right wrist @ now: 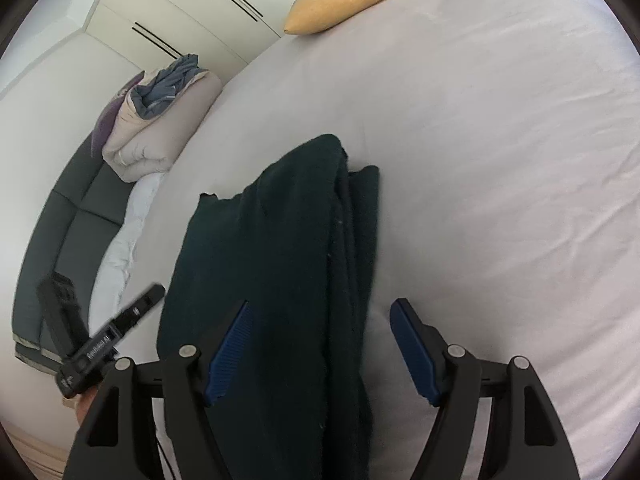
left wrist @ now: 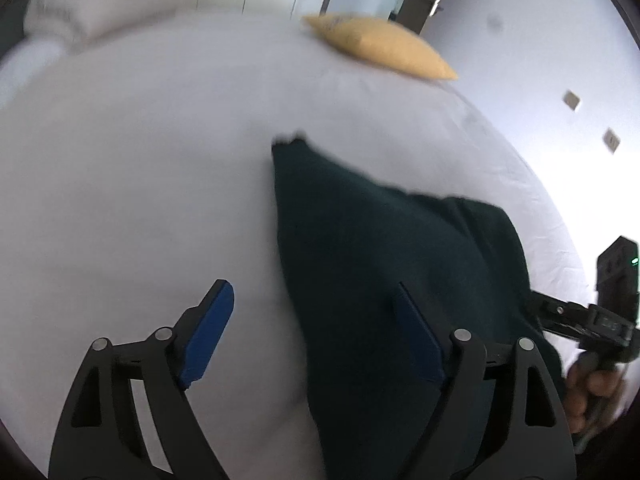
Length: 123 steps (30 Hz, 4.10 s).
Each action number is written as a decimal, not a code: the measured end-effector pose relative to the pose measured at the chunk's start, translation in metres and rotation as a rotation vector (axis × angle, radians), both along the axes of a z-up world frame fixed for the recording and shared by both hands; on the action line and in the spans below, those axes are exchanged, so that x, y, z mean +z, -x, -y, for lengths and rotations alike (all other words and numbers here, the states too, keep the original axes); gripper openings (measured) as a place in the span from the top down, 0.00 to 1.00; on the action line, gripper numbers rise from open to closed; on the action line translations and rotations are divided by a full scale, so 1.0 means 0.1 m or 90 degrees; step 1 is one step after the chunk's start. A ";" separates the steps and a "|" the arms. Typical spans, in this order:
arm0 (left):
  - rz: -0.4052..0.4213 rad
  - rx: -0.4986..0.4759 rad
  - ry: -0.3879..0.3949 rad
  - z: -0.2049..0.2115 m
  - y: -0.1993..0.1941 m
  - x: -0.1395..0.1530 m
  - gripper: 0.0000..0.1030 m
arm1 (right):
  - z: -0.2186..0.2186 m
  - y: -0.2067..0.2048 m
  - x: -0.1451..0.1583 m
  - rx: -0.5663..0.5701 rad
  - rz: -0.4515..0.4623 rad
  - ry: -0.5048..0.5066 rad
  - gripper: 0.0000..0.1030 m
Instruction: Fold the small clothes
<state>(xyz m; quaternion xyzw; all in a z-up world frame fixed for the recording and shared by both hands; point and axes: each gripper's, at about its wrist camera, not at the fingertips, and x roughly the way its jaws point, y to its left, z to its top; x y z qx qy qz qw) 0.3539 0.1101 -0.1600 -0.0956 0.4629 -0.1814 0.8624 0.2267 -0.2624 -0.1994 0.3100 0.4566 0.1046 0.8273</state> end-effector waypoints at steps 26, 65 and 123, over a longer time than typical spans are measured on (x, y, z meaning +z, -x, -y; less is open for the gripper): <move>-0.018 -0.087 0.050 -0.21 0.56 0.62 0.66 | -0.68 0.33 0.82 0.064 0.062 0.066 0.76; 0.169 0.028 -0.029 -1.01 2.06 0.38 0.26 | -0.73 1.62 0.47 -0.020 0.072 0.092 0.37; 0.151 0.144 -0.151 -0.81 3.52 0.79 0.00 | -1.81 3.02 1.65 -0.005 0.208 0.357 0.00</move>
